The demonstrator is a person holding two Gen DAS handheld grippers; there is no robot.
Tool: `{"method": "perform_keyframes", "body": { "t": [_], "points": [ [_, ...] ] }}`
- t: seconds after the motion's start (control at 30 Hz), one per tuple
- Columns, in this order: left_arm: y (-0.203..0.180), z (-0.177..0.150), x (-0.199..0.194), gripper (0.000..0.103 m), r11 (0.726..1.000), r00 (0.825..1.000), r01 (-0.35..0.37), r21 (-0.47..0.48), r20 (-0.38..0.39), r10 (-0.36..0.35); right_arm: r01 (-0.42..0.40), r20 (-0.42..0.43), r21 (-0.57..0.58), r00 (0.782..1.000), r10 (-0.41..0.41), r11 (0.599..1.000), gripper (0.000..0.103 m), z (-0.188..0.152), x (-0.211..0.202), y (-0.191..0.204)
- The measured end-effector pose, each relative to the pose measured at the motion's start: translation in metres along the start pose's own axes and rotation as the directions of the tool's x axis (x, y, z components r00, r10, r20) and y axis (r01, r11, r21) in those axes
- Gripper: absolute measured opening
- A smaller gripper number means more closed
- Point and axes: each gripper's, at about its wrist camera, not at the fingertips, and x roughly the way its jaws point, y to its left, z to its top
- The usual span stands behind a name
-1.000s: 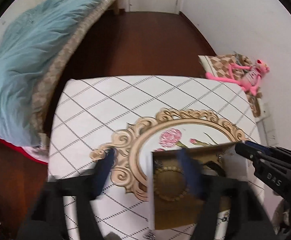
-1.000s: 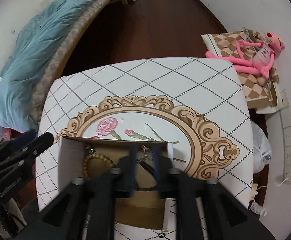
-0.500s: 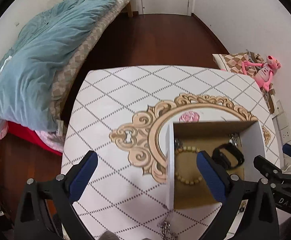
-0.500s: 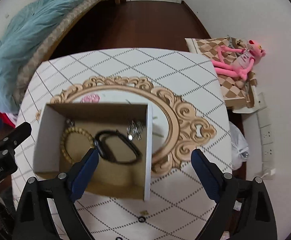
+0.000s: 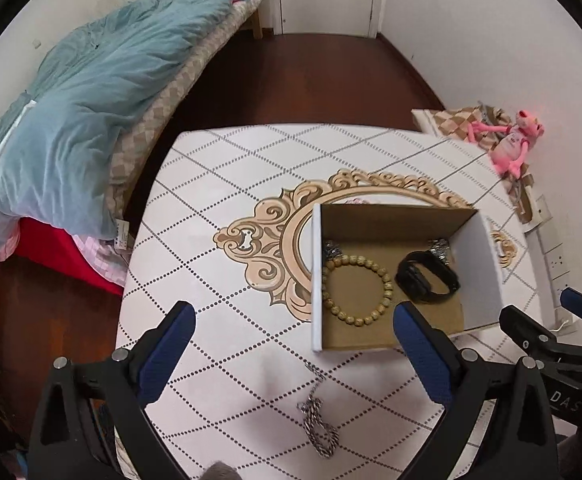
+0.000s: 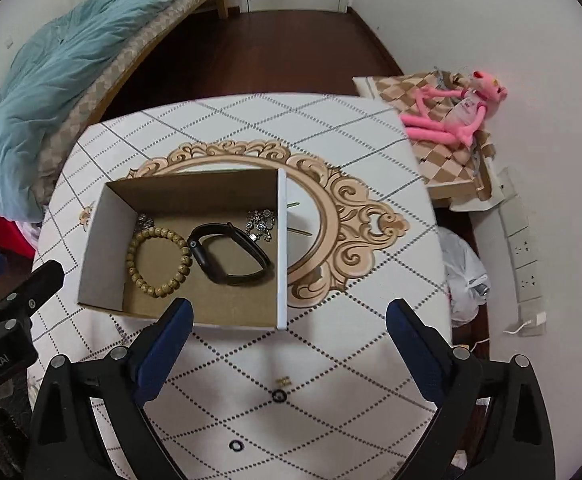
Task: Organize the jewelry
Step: 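Grasp a small black ring with the right tool while the left tool grasps the thick silver chain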
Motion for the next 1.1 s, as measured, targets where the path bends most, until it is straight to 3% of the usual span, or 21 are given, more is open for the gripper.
{"method": "perform_keyframes", "body": {
  "t": [0.4,0.67,0.77,0.93,0.97,1.0,1.1],
  "points": [
    [-0.003,-0.027,-0.078,0.101,1.0,0.991,0.0,0.003,0.136,-0.001,0.046,0.188,0.002,0.981,-0.046,0.999,0.098,-0.03,-0.09,-0.004],
    [0.005,-0.037,-0.104,0.101,0.999,0.987,0.027,-0.023,0.162,-0.023,0.023,0.251,0.024,0.968,-0.028,0.999,0.098,-0.046,-0.131,-0.006],
    [0.013,-0.05,-0.093,0.101,0.999,0.991,0.011,-0.047,0.136,-0.005,0.006,0.218,0.037,0.976,-0.014,0.999,0.099,-0.063,-0.118,-0.006],
    [0.02,-0.089,-0.053,0.101,0.998,0.998,-0.054,-0.044,0.042,0.056,-0.059,0.082,0.078,0.995,0.052,0.995,0.097,-0.109,-0.054,-0.004],
    [0.022,-0.098,-0.041,0.101,0.997,0.997,-0.069,-0.046,0.012,0.07,-0.072,0.06,0.086,0.996,0.067,0.994,0.091,-0.118,-0.04,-0.002],
    [0.024,-0.107,-0.029,0.101,0.996,0.997,-0.079,-0.049,-0.023,0.077,-0.089,0.039,0.093,0.996,0.086,0.992,0.079,-0.128,-0.025,0.001],
    [0.029,-0.125,-0.005,0.101,0.993,0.991,-0.099,-0.058,-0.09,0.094,-0.109,0.0,0.1,0.994,0.109,0.989,0.071,-0.145,0.003,0.009]
  ]
}}
